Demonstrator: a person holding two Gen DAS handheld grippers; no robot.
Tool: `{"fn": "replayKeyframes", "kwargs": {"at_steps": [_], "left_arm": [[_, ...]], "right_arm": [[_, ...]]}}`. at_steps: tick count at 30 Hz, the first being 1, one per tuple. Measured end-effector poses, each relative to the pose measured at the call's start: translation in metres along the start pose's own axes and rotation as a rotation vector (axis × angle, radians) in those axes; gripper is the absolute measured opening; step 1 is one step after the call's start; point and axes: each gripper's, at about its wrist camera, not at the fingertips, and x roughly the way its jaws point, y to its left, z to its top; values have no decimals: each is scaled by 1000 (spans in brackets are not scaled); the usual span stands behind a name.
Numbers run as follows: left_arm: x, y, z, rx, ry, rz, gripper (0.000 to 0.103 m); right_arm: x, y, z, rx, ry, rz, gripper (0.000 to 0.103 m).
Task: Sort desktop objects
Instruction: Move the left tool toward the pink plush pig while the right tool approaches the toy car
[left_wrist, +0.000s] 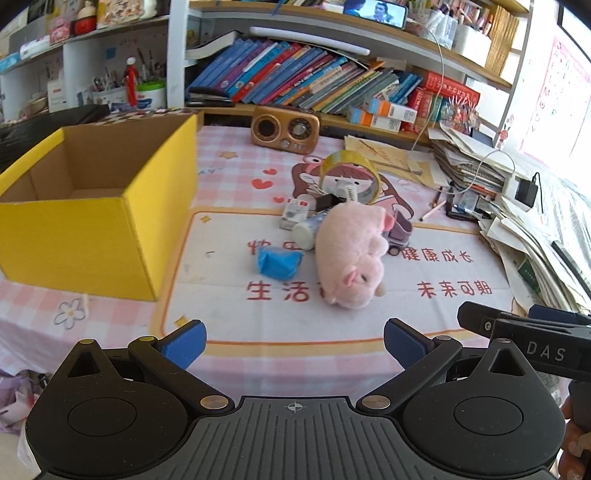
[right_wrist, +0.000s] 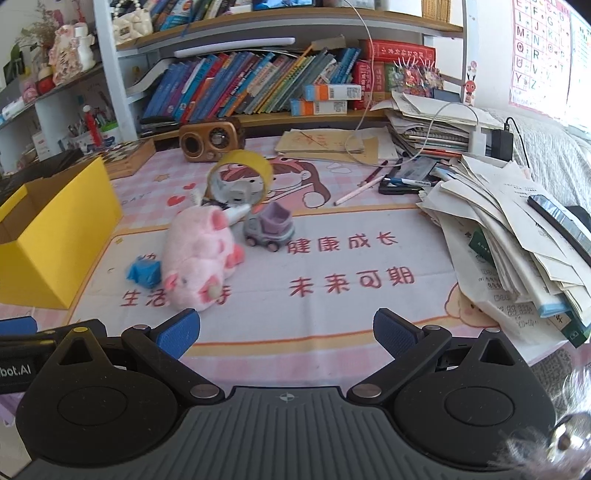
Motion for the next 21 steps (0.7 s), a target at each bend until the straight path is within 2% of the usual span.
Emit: {"fn": "replayKeyframes", "kwargs": {"at_steps": [6, 9, 15, 21], "left_arm": [[16, -20, 8, 27, 19, 9, 102], [25, -30, 14, 54, 18, 10, 102], [48, -47, 23, 126, 6, 28, 99], [70, -60, 31, 158, 10, 30, 98]], "right_arm": [[12, -19, 9, 16, 5, 0, 101], [17, -28, 13, 25, 3, -3, 97], [28, -43, 20, 37, 8, -8, 97], [38, -53, 25, 41, 16, -6, 97]]}}
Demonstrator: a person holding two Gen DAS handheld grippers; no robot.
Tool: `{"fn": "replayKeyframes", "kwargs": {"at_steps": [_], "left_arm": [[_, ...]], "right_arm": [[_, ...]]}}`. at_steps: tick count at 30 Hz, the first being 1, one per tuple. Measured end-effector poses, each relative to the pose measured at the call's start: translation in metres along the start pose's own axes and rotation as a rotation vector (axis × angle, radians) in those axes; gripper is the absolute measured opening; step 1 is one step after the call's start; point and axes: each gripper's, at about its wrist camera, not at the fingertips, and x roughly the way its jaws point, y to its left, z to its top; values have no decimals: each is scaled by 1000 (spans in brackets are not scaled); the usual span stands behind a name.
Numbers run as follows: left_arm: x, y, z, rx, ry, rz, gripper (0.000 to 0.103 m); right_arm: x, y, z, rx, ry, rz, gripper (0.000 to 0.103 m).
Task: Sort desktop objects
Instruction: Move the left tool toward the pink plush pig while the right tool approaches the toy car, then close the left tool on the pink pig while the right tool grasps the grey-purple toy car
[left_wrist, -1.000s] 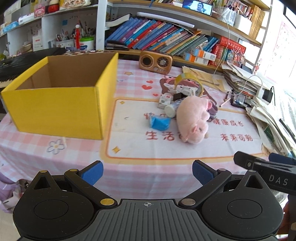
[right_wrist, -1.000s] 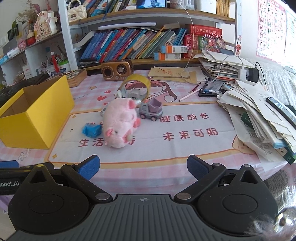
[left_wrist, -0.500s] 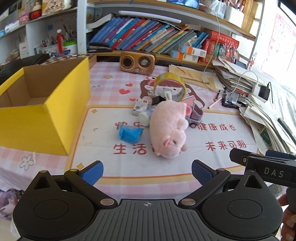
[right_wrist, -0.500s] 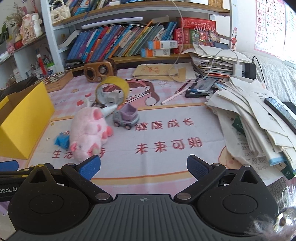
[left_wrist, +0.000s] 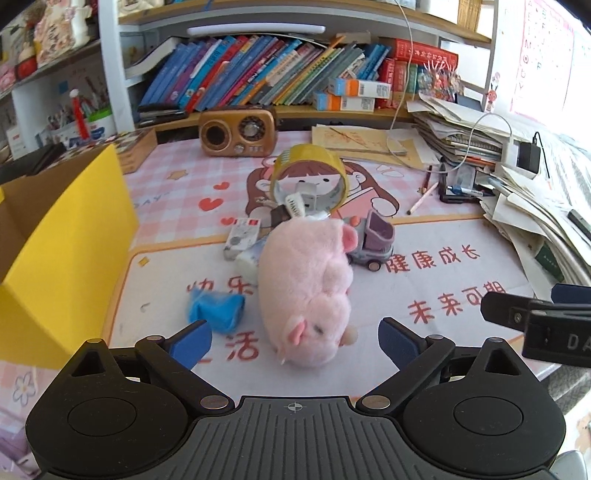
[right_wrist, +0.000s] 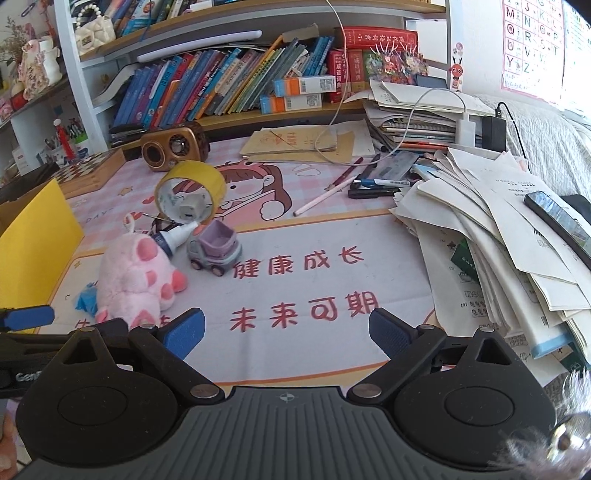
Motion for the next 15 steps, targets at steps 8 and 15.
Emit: {"fn": "replayKeyframes", "kwargs": {"at_steps": [8, 15], "left_arm": [[33, -12, 14, 18, 9, 0, 92], [54, -13, 17, 44, 22, 14, 66]], "right_arm": [[7, -7, 4, -13, 3, 1, 97], [14, -13, 8, -3, 14, 2, 97]]}}
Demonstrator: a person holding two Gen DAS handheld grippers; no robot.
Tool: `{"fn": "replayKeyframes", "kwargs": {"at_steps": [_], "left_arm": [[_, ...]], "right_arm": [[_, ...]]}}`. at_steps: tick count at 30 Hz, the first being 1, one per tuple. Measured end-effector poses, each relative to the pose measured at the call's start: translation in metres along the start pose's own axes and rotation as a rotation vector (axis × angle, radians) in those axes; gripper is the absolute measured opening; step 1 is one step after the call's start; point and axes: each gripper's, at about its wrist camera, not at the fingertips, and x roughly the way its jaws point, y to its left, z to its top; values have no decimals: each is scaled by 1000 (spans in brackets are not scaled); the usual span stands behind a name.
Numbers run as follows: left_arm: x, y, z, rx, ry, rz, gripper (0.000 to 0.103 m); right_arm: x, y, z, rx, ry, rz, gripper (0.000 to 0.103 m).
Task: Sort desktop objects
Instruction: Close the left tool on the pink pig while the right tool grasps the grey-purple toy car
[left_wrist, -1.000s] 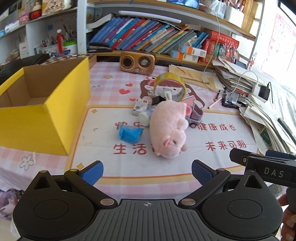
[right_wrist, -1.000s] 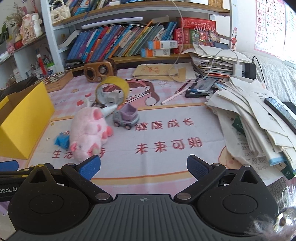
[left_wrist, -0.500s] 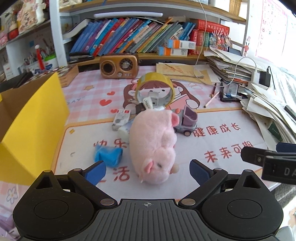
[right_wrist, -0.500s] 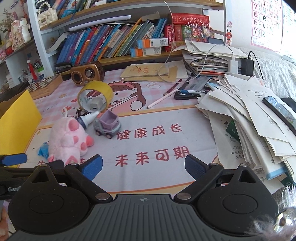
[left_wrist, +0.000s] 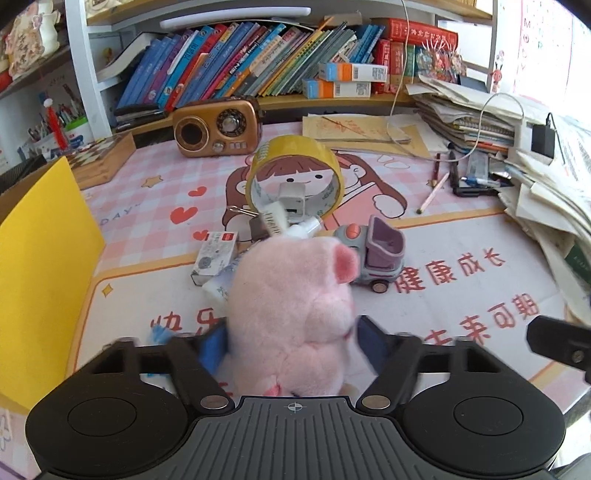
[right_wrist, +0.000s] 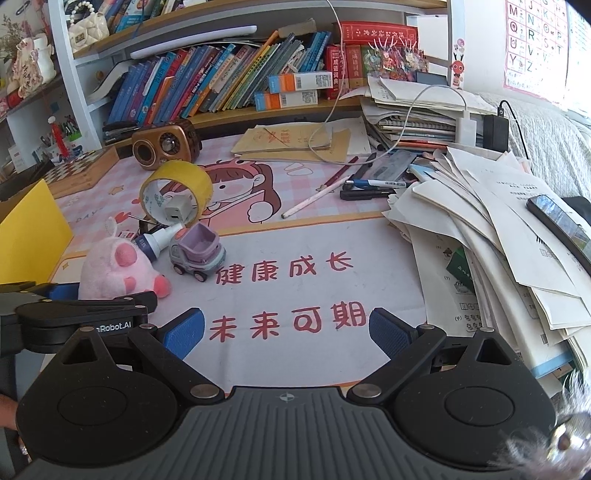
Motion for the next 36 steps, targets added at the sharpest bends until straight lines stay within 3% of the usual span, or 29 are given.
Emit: {"fn": "replayKeyframes", "kwargs": {"at_steps": [3, 12, 23, 28, 36], "left_arm": [[-7, 6, 2, -32, -13, -24, 56], [-53, 29, 5, -124, -70, -36, 55], [-89, 62, -22, -229, -59, 22, 55], [-96, 72, -30, -270, -52, 57, 55], [-107, 78, -38, -293, -60, 81, 55]], "right_arm": [[3, 1, 2, 3, 1, 10, 97], [25, 20, 15, -44, 24, 89, 97], [89, 56, 36, -246, 48, 168, 97], [114, 71, 40, -312, 64, 180, 79], [133, 82, 42, -345, 66, 160, 71]]}}
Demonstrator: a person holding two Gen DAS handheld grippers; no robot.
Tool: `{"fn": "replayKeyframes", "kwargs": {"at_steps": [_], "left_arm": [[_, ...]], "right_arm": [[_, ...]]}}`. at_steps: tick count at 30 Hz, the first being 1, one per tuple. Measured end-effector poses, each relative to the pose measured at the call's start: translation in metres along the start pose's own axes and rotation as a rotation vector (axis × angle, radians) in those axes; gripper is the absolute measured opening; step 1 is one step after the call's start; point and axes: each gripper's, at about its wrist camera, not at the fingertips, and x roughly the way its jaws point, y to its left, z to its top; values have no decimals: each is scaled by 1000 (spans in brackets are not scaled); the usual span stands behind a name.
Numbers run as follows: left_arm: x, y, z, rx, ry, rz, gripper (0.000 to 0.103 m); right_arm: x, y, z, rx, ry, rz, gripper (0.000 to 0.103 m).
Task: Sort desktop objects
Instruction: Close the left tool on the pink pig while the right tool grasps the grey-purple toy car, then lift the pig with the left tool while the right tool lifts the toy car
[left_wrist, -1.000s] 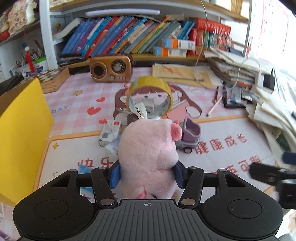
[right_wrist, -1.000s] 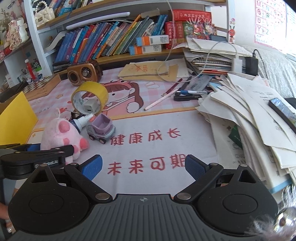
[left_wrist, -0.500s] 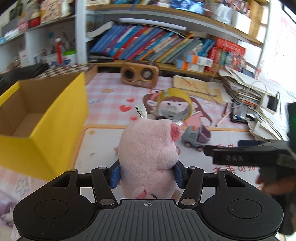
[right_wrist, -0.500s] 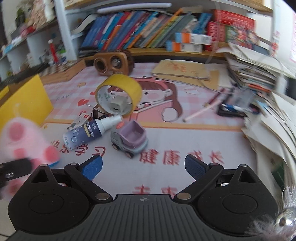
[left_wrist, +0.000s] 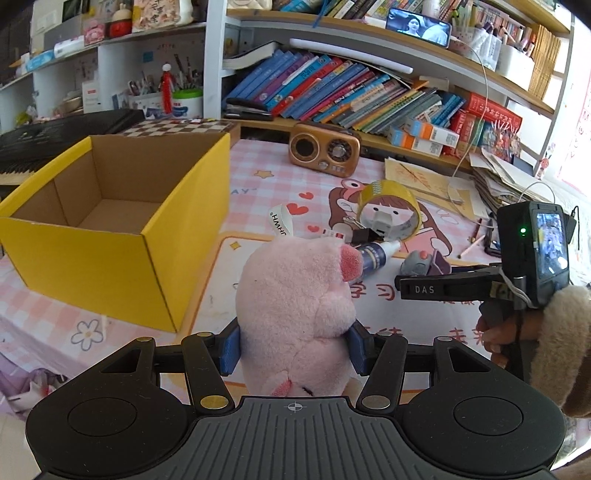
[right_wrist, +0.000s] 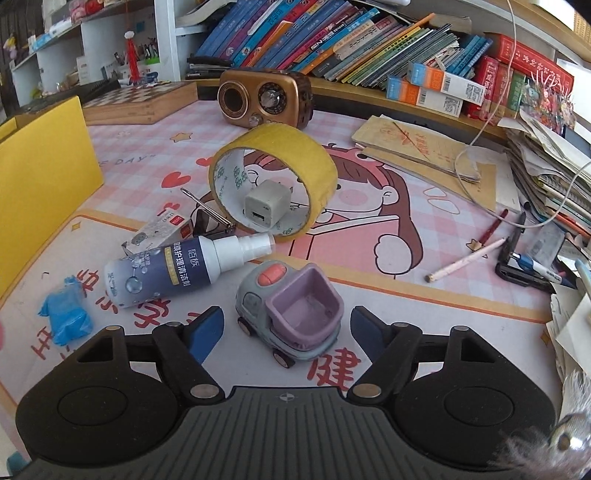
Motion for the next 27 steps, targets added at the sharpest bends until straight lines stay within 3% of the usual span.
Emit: {"fn": "replayKeyframes", "kwargs": {"at_steps": [6, 27], "left_arm": [[-5, 3, -3, -8, -6, 2, 55], [-22, 7, -7, 12, -61, -70, 55]], "right_arm": [[0, 0, -1, 2, -10, 2, 58], [-59, 17, -18, 68, -45, 31, 58]]}}
